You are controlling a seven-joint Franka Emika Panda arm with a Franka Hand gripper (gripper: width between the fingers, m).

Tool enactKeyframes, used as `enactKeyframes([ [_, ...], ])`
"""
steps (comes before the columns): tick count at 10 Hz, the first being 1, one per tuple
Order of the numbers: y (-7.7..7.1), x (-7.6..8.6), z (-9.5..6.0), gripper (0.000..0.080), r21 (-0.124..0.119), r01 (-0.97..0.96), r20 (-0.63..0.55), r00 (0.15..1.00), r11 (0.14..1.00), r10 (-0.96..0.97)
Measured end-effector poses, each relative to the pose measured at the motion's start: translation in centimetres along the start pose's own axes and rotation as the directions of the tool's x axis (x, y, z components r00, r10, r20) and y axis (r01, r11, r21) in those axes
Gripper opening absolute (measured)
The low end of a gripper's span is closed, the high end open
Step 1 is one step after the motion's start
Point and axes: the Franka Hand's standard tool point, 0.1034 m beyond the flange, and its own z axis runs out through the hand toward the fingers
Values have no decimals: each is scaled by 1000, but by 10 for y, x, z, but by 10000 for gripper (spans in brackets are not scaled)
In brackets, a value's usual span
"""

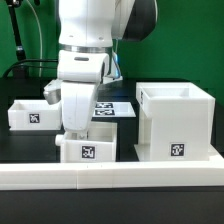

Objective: Assemble drawer

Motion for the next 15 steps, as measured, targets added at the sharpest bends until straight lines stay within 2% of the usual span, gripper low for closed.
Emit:
enactKeyframes([
  [3, 3, 15, -2, 43, 4, 16, -11, 1000, 1000, -16],
  [4, 3, 20, -1, 43, 16, 8, -13, 1000, 1000, -8],
  [6, 6, 32, 0, 43, 13, 4, -23, 1000, 1000, -4],
  [10, 5, 30, 1, 44, 16, -2, -23, 1000, 1000, 2],
  [13, 5, 46, 0, 44, 15, 25, -32, 999, 1000, -25],
  [15, 7, 49, -2, 44, 21, 30, -31, 999, 999, -30],
])
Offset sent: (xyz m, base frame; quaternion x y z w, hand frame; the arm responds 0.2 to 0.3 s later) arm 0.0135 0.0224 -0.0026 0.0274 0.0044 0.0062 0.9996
